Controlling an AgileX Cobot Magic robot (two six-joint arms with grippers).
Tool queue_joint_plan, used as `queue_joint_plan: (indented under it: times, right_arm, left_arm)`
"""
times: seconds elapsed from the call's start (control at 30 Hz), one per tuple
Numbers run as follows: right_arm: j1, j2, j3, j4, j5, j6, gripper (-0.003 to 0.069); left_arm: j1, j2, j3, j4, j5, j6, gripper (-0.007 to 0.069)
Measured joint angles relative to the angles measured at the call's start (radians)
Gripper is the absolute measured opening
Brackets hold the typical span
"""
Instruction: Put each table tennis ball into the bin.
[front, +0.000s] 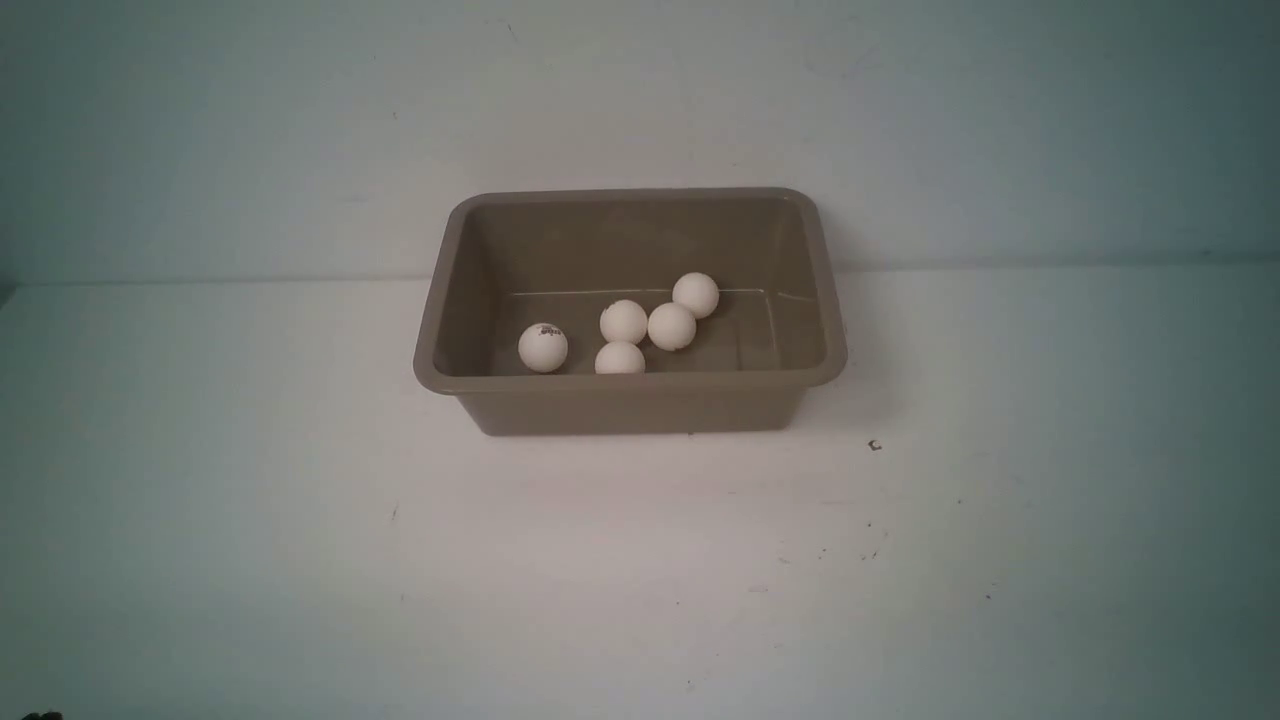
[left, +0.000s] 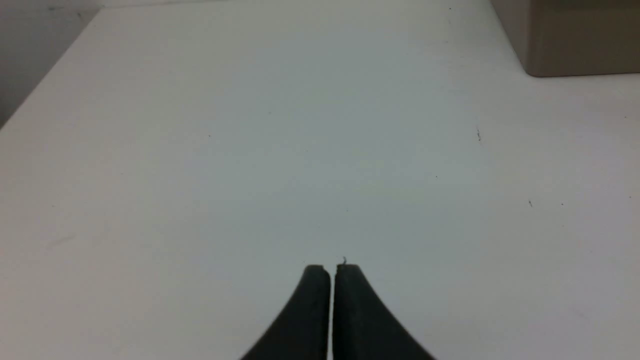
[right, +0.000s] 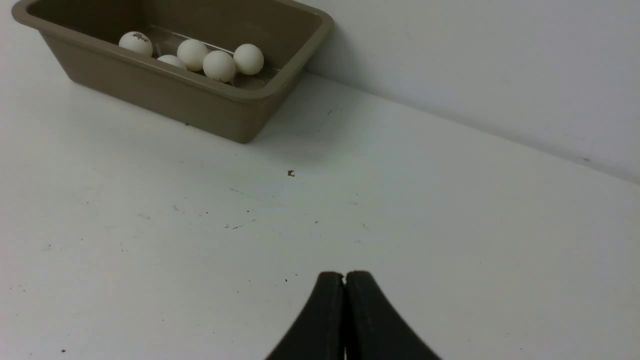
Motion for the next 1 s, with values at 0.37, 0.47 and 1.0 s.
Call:
queue_joint_plan:
  times: [0.37,0.47,1.0]
  right_arm:
    - [0.0,0.0,0.0,0.0,0.0,0.0,-0.0017]
    - [0.0,0.0,0.0,0.0,0.0,0.0,-0.0017]
    - [-0.243,-0.018,0.033,0.096,-0.156,0.001,-0.0017]
  left_arm:
    - [0.0,0.0,0.0,0.004,0.0,-0.001,-0.0004]
    - [0.0,0.0,0.0,0.005,0.0,-0.001,-0.0004]
    - [0.0,0.0,0.0,0.005,0.0,-0.003,-0.0004]
